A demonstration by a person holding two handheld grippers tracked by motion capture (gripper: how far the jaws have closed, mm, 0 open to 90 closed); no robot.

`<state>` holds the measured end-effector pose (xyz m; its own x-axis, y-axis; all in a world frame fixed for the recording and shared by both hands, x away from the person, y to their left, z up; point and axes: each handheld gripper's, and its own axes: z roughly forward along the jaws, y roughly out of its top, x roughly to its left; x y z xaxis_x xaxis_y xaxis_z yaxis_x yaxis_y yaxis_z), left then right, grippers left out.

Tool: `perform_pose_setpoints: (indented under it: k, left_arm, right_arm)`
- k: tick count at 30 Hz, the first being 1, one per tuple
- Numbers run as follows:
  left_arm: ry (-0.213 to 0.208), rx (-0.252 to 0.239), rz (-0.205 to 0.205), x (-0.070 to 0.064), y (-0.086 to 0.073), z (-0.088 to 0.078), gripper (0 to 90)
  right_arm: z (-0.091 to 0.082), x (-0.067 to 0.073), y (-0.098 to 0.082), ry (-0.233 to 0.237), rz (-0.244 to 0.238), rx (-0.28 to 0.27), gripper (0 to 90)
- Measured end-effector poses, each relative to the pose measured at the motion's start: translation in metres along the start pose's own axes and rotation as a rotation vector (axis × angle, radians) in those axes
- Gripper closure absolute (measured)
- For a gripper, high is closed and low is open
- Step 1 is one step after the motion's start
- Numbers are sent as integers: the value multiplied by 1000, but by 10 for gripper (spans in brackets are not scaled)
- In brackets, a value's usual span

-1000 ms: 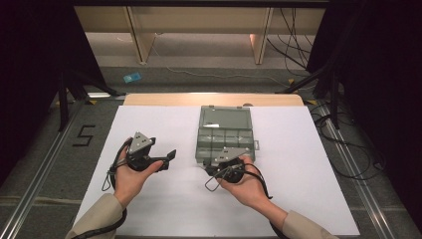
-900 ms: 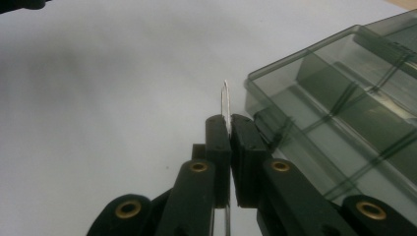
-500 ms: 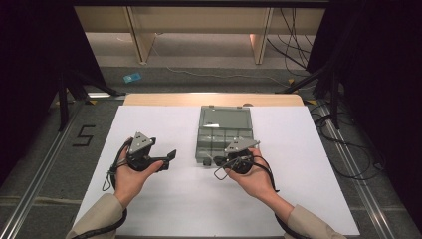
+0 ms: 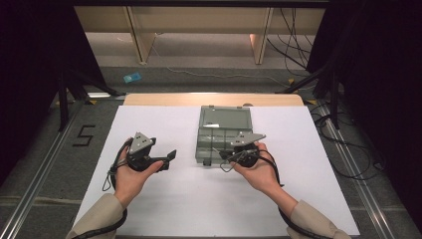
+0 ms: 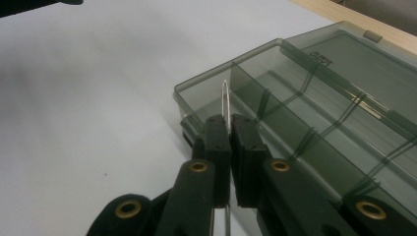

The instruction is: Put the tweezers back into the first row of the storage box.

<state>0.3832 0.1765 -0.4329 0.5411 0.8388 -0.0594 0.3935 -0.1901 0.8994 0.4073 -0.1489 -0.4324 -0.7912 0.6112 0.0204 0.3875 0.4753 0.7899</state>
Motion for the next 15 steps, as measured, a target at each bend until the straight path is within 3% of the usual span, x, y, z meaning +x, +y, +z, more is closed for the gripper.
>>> perform_pose_setpoints:
  k: [15]
  left_arm:
    - [1,1,0,0,0,0,135]
  right_arm:
    - [2,-19,3,-23,-10,-6,875]
